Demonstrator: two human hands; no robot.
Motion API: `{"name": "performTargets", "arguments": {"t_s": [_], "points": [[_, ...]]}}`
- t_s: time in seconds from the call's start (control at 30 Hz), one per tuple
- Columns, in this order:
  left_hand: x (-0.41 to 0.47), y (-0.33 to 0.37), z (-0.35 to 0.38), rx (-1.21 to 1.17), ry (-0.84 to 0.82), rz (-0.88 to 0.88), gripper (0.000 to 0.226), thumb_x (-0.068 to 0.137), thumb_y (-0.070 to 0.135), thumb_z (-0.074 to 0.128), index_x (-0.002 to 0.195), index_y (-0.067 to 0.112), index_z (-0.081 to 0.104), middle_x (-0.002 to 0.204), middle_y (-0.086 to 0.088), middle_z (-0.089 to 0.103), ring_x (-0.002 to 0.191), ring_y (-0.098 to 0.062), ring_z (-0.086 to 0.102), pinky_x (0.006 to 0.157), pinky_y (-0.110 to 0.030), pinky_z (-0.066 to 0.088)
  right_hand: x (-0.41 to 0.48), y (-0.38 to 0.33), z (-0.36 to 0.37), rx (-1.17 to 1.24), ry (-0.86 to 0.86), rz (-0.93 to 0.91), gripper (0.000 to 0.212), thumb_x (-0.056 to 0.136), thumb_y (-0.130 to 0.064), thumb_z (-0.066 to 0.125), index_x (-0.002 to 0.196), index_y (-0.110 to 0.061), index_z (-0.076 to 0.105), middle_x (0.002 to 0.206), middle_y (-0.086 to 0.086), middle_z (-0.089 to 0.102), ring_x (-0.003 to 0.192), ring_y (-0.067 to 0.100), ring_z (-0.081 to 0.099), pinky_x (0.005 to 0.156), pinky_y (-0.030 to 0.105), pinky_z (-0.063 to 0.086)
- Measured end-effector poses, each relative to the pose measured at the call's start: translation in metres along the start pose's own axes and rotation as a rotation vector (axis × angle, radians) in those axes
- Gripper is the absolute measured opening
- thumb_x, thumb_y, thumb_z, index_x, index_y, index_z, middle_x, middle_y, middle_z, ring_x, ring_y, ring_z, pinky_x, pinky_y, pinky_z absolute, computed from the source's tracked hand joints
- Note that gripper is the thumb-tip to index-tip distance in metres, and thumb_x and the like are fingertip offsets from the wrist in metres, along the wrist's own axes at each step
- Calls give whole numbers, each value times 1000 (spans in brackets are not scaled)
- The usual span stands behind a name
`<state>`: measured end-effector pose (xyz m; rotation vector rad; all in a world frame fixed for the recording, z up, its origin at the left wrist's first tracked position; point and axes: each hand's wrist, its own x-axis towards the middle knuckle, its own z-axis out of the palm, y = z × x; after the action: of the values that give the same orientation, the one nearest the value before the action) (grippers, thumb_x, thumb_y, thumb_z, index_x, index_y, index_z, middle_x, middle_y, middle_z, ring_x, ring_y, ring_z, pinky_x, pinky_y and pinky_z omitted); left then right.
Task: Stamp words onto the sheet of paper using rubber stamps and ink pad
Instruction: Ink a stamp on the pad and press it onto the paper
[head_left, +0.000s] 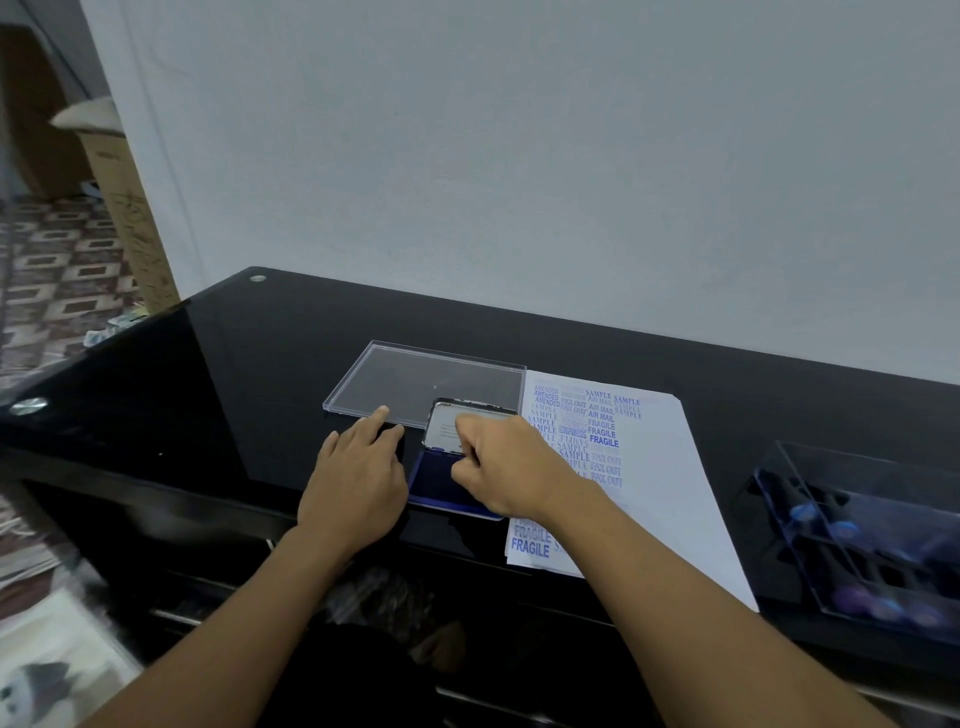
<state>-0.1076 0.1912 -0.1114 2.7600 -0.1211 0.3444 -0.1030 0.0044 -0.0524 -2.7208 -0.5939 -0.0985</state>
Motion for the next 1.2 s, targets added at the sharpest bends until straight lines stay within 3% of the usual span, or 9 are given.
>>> {"name": "performTargets", "arguments": {"t_s": [0.17,0.4,0.63,0.93,1.2], "points": [[0,0,0,-3,0,-1,43,101,19,36,142,15,48,161,-4,27,146,-20,29,119,-47,21,-3,1,3,20,34,20,16,83,-21,51,73,-15,38,69,6,53,69,28,50,54,36,41],[0,0,1,-13,1,-6,43,101,18,36,141,15,49,161,-4,27,146,-20,28,119,-47,21,2,-8,-2,-46,-31,32,21,88,-22,51,74,-21,35,82,8,51,77,27,47,58,32,36],[0,1,0,-15,-13,-9,43,101,18,35,142,15,47,162,-3,25,147,-20,26,120,-47,20,-2,-1,1,4,6,31,17,84,-21,51,74,-17,37,73,6,52,72,29,51,58,38,46],[0,2,-1,-12,-21,-14,44,101,18,35,143,14,47,162,-3,25,147,-20,26,120,-48,20,3,-8,-2,-32,-34,37,18,89,-22,51,76,-19,39,84,7,54,79,26,50,57,33,39],[1,2,-2,-26,-31,-19,44,101,19,36,144,15,47,162,-3,25,147,-20,26,120,-48,19,-2,-2,1,32,-2,53,19,85,-21,51,72,-19,37,75,7,54,74,28,52,57,36,43]]}}
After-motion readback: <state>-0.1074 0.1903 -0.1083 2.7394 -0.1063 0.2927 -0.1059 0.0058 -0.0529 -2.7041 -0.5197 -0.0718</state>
